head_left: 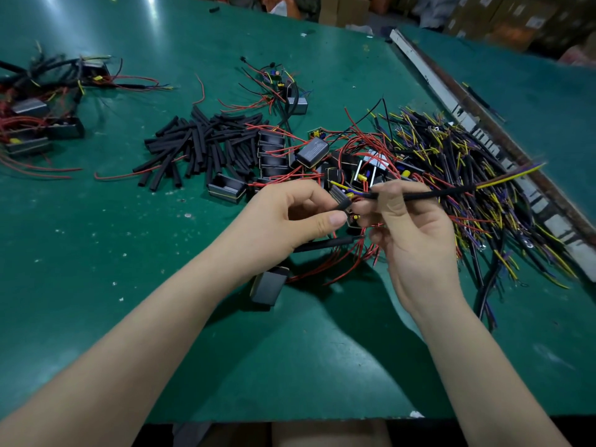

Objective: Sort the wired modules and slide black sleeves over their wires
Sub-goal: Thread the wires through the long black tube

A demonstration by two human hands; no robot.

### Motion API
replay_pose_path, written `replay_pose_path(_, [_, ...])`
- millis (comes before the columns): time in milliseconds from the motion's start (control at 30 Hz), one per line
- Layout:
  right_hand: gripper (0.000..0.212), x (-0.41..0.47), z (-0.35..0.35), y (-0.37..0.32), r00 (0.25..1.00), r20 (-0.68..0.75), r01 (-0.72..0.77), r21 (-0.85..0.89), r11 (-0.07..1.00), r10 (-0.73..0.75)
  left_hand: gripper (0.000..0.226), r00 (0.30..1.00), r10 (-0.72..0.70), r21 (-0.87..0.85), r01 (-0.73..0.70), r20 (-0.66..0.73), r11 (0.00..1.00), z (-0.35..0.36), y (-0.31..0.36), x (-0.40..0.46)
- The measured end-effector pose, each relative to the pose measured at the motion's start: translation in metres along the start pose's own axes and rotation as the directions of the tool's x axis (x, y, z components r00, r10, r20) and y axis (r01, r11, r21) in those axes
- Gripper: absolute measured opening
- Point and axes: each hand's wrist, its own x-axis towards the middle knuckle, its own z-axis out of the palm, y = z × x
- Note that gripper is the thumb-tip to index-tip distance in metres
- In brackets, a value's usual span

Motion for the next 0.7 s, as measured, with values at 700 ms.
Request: replay_pose_path(700, [0.017, -0.0002, -0.0032, 0.0014, 0.996, 0.026, 0.089, -0.123, 0.988, -0.086, 0.008, 0.998, 0.016, 0.129, -0.008, -0.063, 0.992, 0.0001, 0.0047, -0.0007])
